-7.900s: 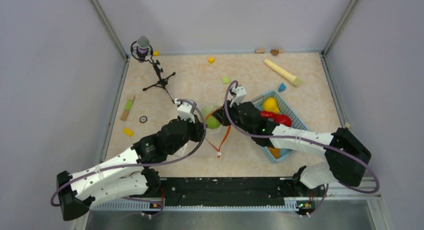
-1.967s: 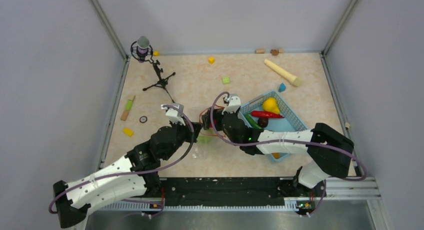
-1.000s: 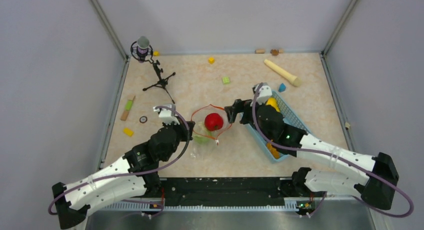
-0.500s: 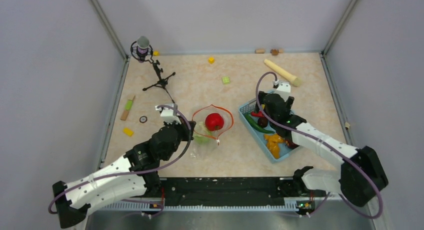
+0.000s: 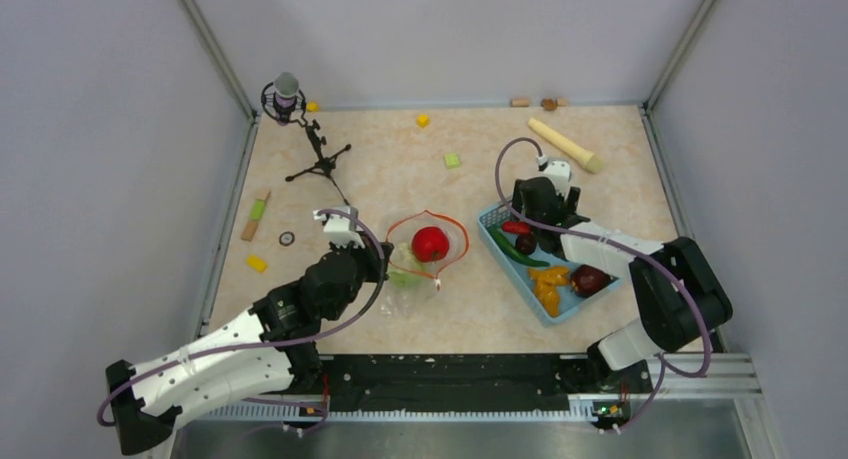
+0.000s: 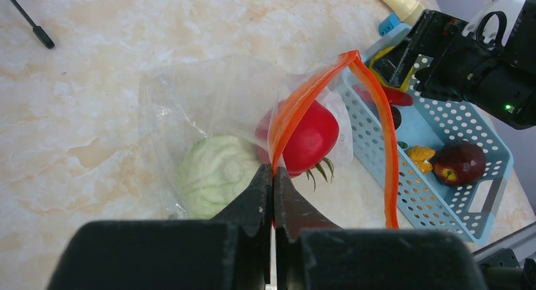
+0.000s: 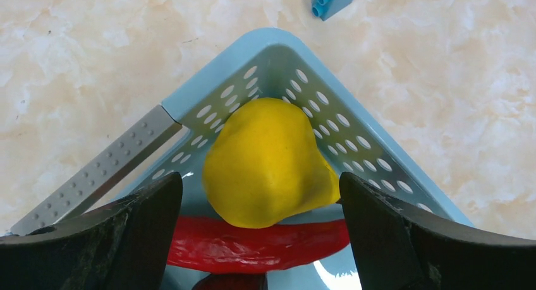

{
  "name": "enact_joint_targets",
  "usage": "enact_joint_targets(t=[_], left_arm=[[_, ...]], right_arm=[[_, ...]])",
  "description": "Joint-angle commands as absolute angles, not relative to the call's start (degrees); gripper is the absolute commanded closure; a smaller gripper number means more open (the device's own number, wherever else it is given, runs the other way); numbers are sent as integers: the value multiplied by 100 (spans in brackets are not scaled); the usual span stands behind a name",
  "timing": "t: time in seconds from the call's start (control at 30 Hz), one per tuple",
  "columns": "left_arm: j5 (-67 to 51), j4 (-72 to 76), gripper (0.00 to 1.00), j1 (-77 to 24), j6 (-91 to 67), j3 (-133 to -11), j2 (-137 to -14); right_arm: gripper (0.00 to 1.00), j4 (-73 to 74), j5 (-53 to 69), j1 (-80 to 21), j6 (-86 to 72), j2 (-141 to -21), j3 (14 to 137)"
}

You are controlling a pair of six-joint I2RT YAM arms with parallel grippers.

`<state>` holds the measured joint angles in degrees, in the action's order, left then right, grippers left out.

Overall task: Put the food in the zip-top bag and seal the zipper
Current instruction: Pick up the fake fruit from the bin.

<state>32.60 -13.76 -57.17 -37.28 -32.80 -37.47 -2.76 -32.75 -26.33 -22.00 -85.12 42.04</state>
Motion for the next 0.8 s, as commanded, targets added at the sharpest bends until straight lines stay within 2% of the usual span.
enact_joint_targets(t=[0.0,0.17,0.5,0.77], left_arm=[[3282,-1195,100,-5748,-3604,-3514,-3810],[3270,-1199,100,-5746,-3605,-3519,-3838],[3228,-1189,100,-5748,-3618,-3519,-3832],[3196,-1178,100,-5748,-3627,-3512,-3847]], right_arm=[[8,-857,-3311,-2603,-1991,-8771,4523],[12,-794,-3550,-2602,-2038,-9051,4634],[40,-755,-3624,-2604,-2164,-8912,4496],[51,-499,-3638,-2604,-2368,-8188,4180]])
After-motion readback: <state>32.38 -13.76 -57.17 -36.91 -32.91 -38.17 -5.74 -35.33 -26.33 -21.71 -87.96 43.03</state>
